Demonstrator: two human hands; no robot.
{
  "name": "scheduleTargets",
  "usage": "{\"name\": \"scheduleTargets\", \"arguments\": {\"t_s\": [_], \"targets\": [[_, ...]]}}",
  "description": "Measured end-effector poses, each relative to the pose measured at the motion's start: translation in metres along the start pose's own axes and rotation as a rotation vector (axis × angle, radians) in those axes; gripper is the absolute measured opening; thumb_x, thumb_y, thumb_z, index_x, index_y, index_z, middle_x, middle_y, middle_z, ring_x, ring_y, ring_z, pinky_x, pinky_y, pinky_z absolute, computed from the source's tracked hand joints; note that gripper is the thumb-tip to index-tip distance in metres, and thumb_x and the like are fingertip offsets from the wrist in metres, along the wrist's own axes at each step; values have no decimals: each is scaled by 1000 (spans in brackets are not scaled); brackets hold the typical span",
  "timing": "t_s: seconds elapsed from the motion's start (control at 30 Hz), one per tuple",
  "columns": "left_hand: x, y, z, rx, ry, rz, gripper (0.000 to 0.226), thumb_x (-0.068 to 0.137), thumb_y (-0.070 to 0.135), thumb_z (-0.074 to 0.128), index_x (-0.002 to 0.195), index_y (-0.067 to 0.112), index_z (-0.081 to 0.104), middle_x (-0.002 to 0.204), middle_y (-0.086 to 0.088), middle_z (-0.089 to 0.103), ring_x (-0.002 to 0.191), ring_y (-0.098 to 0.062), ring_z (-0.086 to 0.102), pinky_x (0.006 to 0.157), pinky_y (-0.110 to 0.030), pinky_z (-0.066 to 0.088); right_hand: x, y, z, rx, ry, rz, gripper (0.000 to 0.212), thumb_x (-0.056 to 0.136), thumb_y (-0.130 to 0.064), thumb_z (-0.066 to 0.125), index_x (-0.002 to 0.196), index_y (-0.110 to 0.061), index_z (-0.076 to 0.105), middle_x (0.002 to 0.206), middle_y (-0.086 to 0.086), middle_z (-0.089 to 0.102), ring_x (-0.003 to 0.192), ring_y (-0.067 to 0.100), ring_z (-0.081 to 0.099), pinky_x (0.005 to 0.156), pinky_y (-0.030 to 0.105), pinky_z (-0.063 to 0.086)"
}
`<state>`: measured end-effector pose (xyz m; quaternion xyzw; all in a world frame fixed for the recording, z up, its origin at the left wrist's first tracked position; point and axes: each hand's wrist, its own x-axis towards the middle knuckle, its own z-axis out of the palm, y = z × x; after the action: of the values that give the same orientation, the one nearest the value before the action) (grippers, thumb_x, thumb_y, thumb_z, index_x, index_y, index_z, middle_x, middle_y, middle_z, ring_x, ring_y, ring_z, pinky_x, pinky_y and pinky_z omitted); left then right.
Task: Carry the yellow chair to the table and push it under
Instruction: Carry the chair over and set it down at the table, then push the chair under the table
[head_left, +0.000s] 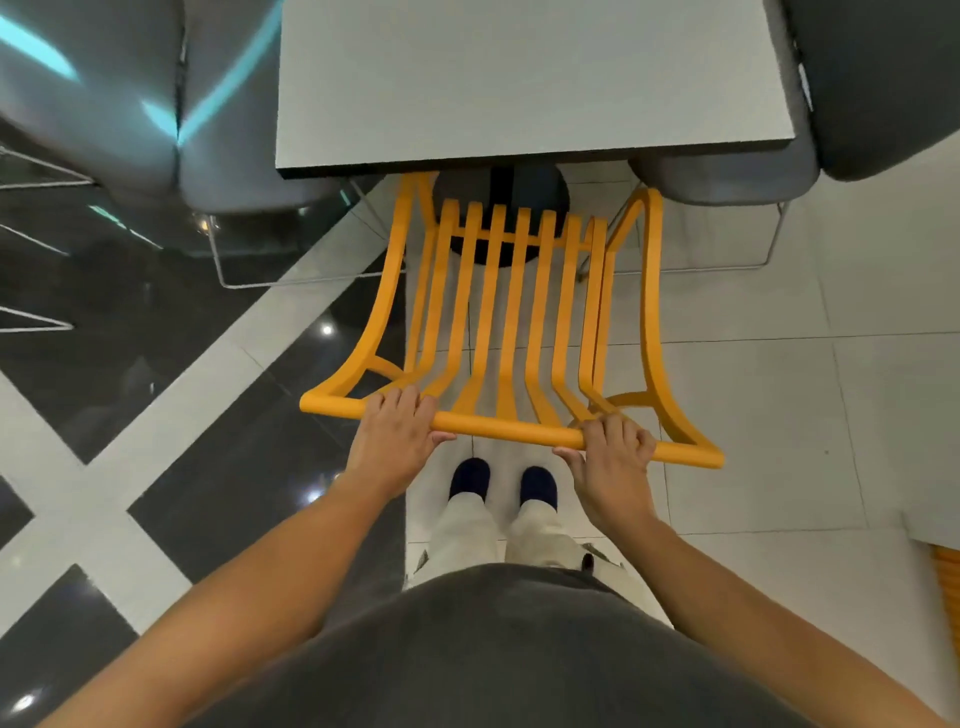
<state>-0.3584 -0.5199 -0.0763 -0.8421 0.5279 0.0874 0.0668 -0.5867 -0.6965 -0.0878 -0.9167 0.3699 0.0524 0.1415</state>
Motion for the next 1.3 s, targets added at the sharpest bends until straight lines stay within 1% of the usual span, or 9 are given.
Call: {"name": "scheduleTargets", "arguments": {"t_s": [0.1, 0.23, 0.3, 0.4, 0.57, 0.77, 0.93, 1.03, 1.3], "targets": [[-27, 25, 11, -3, 0, -74, 61, 93, 62, 18, 94, 12, 52, 91, -12, 55, 80, -30, 50, 72, -43, 40, -13, 20, 1, -32, -11, -77, 46, 95, -53, 41, 105, -13, 62, 101, 11, 56, 94, 30, 49, 93, 50, 31], [-56, 61, 19, -12, 17, -161, 49, 92, 58, 31, 93, 14, 51, 92, -13, 55, 76, -31, 49, 67, -43, 38, -24, 43, -2, -64, 5, -178, 49, 95, -53, 36, 101, -12, 61, 99, 12, 57, 91, 30, 49, 90, 51, 35], [-61, 69, 20, -12, 15, -185, 46, 91, 57, 33, 94, 15, 51, 91, -13, 55, 76, -31, 49, 67, -44, 38, -25, 48, -3, -62, -6, -196, 50, 96, -55, 35, 102, -12, 61, 100, 12, 58, 93, 31, 51, 90, 52, 37], [-58, 73, 17, -19, 9, -199, 48, 91, 59, 29, 94, 16, 50, 90, -11, 54, 80, -30, 50, 70, -44, 39, -21, 50, -5, -54, -15, -195, 49, 96, -54, 37, 103, -12, 62, 101, 11, 58, 96, 31, 52, 92, 52, 38], [-46, 74, 12, -8, -7, -186, 41, 93, 55, 32, 94, 17, 47, 91, -11, 54, 79, -29, 49, 70, -43, 37, -10, 55, -9, -65, -3, -211, 50, 94, -54, 36, 101, -12, 61, 98, 11, 58, 91, 31, 52, 91, 51, 37], [-12, 58, 0, 18, 4, -140, 37, 94, 48, 35, 95, 15, 51, 91, -11, 52, 77, -28, 46, 68, -42, 36, 26, 53, -18, -38, 4, -197, 52, 95, -54, 35, 100, -9, 61, 98, 14, 57, 93, 34, 52, 91, 52, 35], [39, 32, -12, -17, 16, -82, 32, 95, 45, 38, 101, 16, 48, 95, -11, 51, 79, -27, 44, 69, -43, 36, 72, 47, -32, -11, 12, -184, 60, 95, -57, 33, 101, -4, 60, 100, 16, 56, 94, 36, 49, 92, 53, 32], [70, 19, -18, -14, 20, -68, 33, 95, 46, 37, 104, 16, 47, 97, -11, 50, 80, -28, 44, 71, -44, 37, 102, 46, -40, 10, 6, -173, 59, 93, -55, 33, 104, -4, 59, 102, 16, 54, 95, 35, 47, 93, 52, 29], [128, 4, -32, -57, -3, -177, 36, 95, 50, 30, 113, 21, 43, 101, -15, 47, 88, -32, 45, 83, -53, 38, 166, 44, -56, -30, -17, -188, 47, 97, -49, 40, 106, -5, 55, 106, 16, 51, 97, 33, 43, 94, 53, 28]]}}
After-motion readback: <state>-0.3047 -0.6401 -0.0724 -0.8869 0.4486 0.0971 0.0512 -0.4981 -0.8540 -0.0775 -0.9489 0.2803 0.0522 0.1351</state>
